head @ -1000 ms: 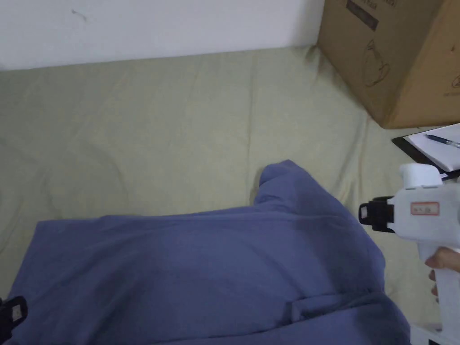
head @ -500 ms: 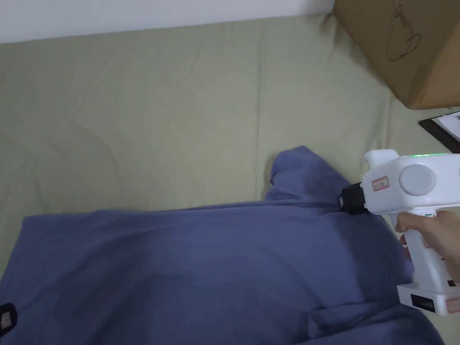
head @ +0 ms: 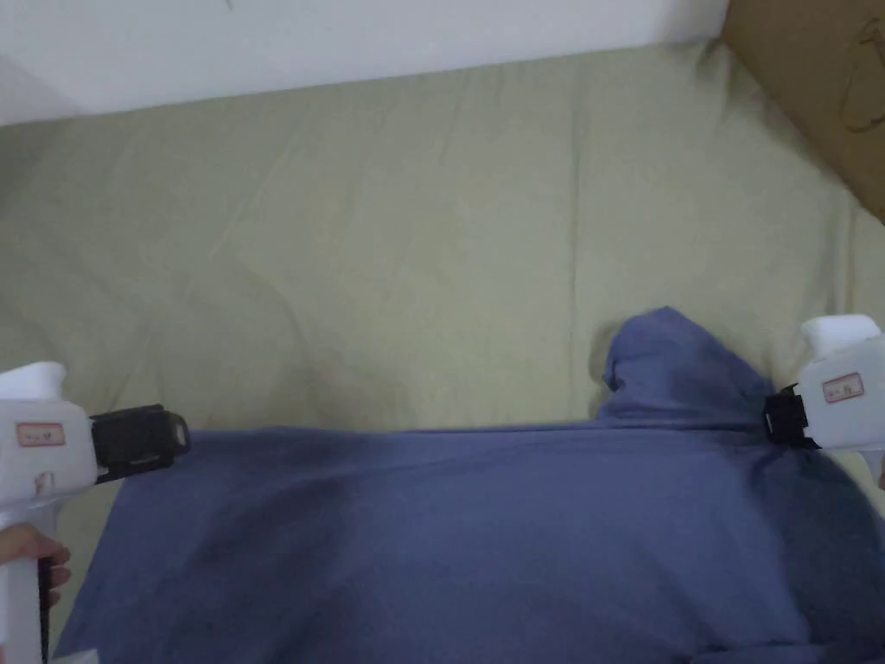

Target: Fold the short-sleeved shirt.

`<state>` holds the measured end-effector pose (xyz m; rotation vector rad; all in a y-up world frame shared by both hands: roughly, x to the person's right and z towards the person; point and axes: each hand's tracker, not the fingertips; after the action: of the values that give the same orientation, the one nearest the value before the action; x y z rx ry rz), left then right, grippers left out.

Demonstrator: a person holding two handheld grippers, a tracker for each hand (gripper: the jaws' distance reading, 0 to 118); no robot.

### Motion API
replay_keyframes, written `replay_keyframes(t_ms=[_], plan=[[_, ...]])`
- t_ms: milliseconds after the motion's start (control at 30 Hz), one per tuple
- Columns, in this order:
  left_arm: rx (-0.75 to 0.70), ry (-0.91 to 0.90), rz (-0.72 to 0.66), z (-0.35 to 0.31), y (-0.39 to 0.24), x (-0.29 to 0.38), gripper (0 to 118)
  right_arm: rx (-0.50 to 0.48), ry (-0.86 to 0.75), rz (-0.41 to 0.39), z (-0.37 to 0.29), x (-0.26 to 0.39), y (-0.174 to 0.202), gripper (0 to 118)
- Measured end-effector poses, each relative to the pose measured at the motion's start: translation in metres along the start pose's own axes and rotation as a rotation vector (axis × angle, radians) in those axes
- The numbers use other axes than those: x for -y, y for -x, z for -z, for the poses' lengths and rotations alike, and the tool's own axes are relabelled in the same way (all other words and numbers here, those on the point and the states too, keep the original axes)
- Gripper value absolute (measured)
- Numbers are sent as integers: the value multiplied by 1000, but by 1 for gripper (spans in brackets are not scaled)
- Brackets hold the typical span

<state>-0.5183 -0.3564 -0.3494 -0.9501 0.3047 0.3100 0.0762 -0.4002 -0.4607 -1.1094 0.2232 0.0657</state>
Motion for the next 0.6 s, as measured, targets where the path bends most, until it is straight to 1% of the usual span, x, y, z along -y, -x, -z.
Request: replay_keyframes(t_ms=[67, 100, 133, 167, 200, 233, 267, 300, 333, 367, 400, 433, 467, 500, 567, 600], plan=[[-9, 43, -3, 22, -5, -8, 112, 7, 0, -6, 2, 0, 3, 1], [6, 97, 14, 36, -6, -8, 109, 11, -2, -9, 2, 0, 3, 1], [-2, 138, 27, 46, -9, -6, 94, 14, -2, -9, 2, 1, 3, 1], [-17, 164, 48, 56, -15, -1, 88, 14, -3, -11, 2, 0, 3, 1], [-81, 172, 98, 65, -20, 5, 88, 14, -2, -16, 3, 0, 4, 1], [-75, 102, 103, 58, -26, 9, 87, 13, -1, -23, 3, -1, 4, 1], [-89, 94, 101, 53, -27, 7, 79, 12, -1, -31, 3, 0, 4, 1], [-76, 105, 93, 49, -28, 8, 67, 11, -2, -35, 2, 0, 3, 1], [-57, 95, 93, 43, -26, 7, 46, 10, -2, -35, 1, -1, 3, 1], [-66, 93, 106, 40, -25, 3, 23, 8, -2, -34, -1, -2, 2, 1], [-69, 93, 109, 36, -25, -1, 2, 4, -5, -27, -4, -3, 2, 1], [-66, 95, 114, 34, -22, -4, 2, -4, -17, -11, -9, -3, 1, 1], [-26, 99, 83, 31, -20, -6, 2, -12, -31, -6, -16, -3, 1, 1], [-16, 103, 70, 28, -20, -7, 2, -16, -56, 1, -24, -3, 0, 1], [-24, 85, 93, 15, -22, -5, 2, -35, -82, 14, -43, -4, -2, 1], [-13, 77, 93, 7, -21, -5, 2, -63, -106, 23, -53, -4, -3, 1]])
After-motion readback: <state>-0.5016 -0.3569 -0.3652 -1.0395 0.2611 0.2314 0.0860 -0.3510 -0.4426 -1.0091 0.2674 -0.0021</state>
